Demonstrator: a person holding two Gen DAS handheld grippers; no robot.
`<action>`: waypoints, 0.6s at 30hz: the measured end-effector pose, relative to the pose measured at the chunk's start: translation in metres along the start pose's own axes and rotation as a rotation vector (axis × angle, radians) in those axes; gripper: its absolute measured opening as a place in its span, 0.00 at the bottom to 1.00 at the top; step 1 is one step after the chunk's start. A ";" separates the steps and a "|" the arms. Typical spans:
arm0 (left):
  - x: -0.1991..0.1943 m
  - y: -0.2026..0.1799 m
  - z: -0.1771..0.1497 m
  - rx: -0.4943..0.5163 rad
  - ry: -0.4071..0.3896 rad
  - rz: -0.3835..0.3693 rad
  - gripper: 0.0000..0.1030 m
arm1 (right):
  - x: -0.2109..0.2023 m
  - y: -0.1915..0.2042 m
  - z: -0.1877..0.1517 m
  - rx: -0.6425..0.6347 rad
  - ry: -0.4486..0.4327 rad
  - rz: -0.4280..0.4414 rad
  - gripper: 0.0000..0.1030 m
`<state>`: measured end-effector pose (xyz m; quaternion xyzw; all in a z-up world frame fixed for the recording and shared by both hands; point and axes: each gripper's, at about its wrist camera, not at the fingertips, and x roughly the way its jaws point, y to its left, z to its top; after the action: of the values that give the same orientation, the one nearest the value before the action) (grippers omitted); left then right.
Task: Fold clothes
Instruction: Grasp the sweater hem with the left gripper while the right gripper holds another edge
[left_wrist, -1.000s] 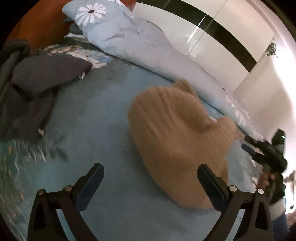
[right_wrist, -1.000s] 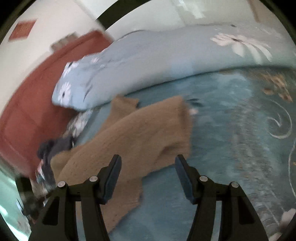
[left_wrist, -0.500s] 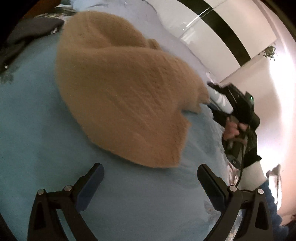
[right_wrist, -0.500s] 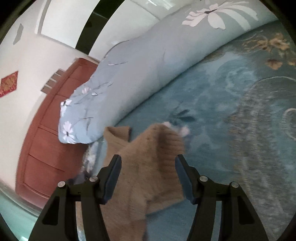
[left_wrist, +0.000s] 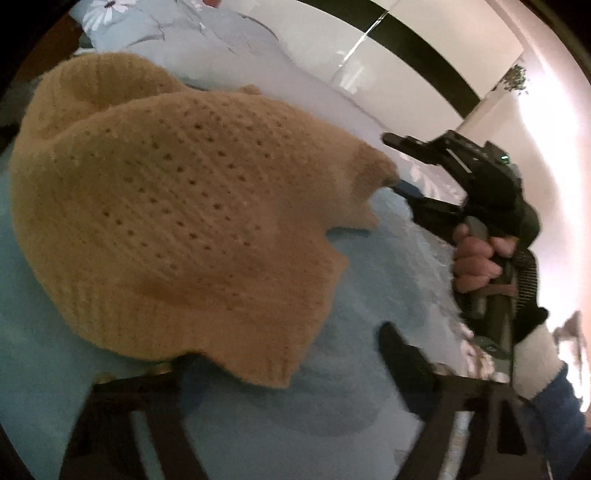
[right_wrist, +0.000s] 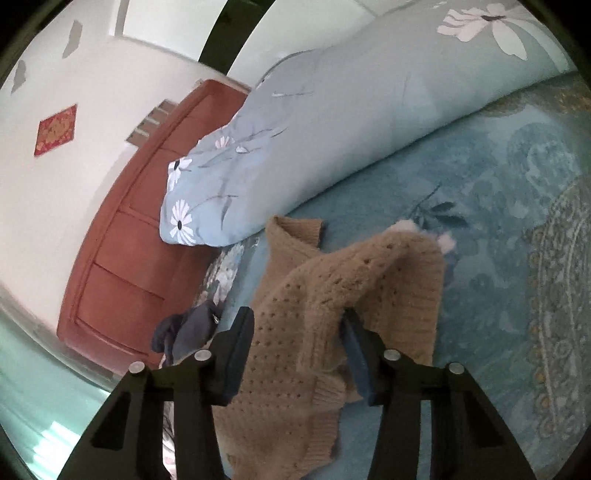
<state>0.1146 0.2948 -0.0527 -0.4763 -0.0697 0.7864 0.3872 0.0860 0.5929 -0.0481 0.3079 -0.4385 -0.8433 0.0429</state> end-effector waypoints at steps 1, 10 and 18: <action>0.001 0.001 0.002 -0.001 -0.006 0.014 0.64 | -0.001 0.000 0.000 -0.005 0.005 0.006 0.48; 0.006 0.002 0.014 0.018 -0.030 0.068 0.19 | 0.029 -0.031 0.006 0.142 0.045 -0.047 0.34; -0.079 0.015 0.043 0.055 -0.192 0.051 0.09 | -0.026 0.025 0.001 0.069 -0.048 0.080 0.11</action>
<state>0.0914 0.2423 0.0188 -0.3898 -0.0728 0.8395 0.3716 0.1017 0.5870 -0.0158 0.2711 -0.4799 -0.8325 0.0553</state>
